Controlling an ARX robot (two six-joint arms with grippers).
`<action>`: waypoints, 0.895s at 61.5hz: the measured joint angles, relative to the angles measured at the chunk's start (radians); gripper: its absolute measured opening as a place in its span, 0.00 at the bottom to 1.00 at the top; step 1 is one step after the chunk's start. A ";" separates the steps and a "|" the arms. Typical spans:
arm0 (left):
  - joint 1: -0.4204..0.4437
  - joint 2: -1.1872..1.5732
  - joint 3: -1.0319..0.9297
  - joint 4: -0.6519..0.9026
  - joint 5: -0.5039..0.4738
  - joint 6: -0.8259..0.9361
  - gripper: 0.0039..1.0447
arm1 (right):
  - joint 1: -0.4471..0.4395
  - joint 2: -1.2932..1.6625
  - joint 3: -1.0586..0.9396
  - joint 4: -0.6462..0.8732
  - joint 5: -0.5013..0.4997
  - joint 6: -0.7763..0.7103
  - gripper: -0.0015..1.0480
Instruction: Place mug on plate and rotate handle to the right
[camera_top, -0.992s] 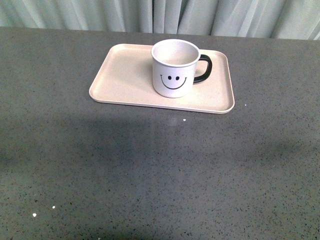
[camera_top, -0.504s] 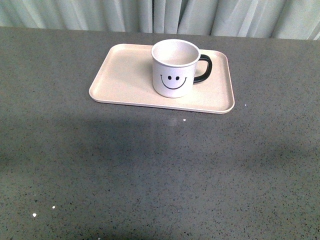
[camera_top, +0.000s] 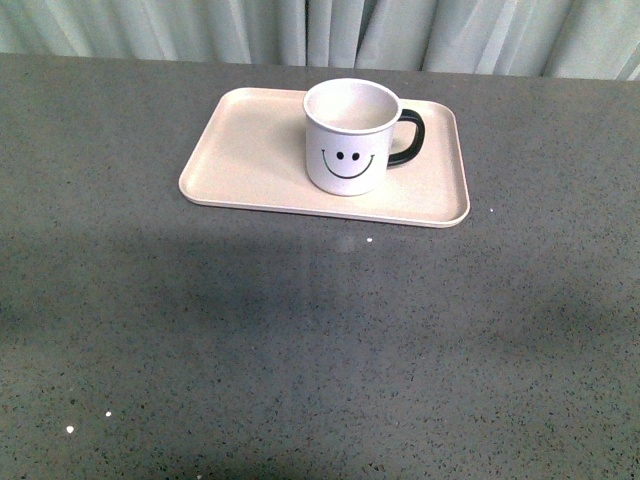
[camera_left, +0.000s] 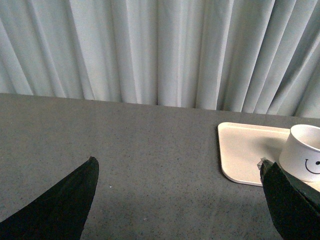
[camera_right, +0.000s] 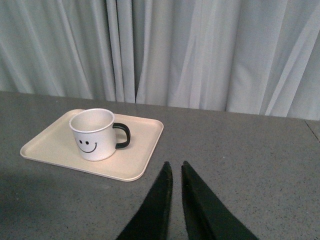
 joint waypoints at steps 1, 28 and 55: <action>0.000 0.000 0.000 0.000 0.000 0.000 0.91 | 0.000 0.000 0.000 0.000 0.000 0.000 0.27; 0.000 0.000 0.000 0.000 0.000 0.000 0.91 | 0.000 0.000 0.000 0.000 0.000 0.000 0.91; 0.000 0.000 0.000 0.000 0.000 0.000 0.91 | 0.000 0.000 0.000 0.000 0.000 0.000 0.91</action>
